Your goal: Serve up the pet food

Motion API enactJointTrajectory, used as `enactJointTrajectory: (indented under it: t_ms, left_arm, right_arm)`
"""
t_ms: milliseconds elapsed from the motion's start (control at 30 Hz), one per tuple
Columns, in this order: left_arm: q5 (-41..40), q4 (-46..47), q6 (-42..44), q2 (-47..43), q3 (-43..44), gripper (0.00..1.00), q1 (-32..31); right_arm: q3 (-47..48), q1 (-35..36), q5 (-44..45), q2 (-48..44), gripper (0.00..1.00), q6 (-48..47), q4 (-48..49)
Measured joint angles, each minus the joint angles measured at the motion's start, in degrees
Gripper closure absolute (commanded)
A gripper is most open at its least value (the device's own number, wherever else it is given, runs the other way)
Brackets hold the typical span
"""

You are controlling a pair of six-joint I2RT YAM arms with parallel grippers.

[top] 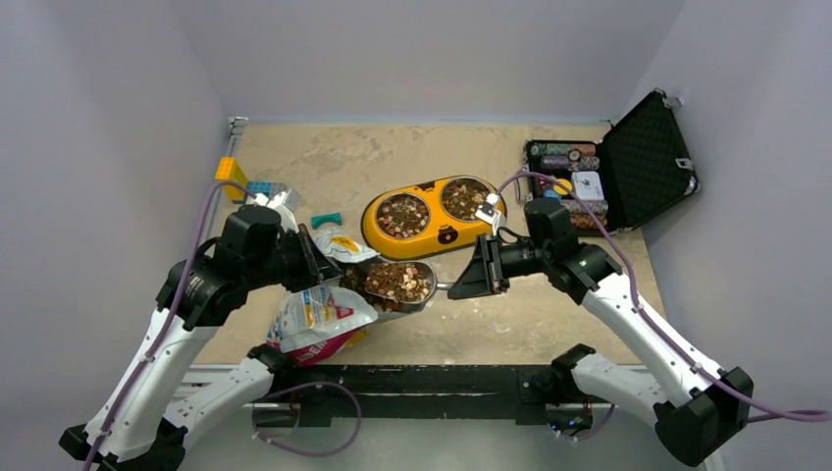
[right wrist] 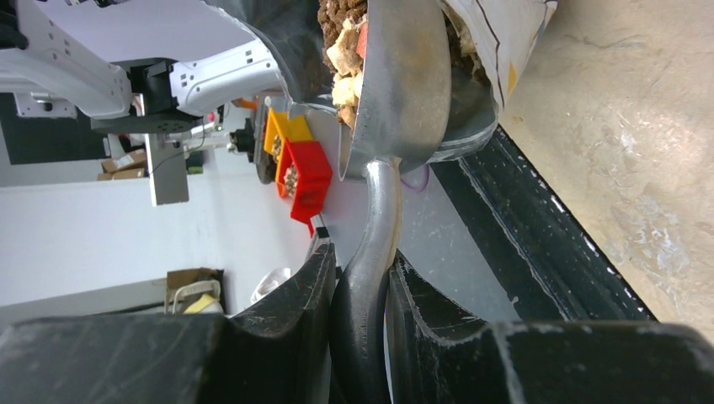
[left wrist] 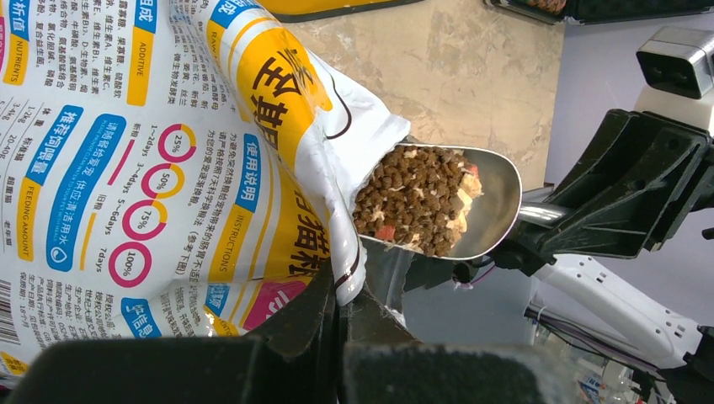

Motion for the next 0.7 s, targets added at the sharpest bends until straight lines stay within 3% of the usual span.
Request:
enactJointTrajectory:
  t_ms: [700]
  left_arm:
    - [-0.7,1.1,-1.6,2.4,-0.1,1.00,-0.4]
  right_arm:
    - [0.4,-3.8,-2.6,-3.5,1.00,-3.9,-5.6]
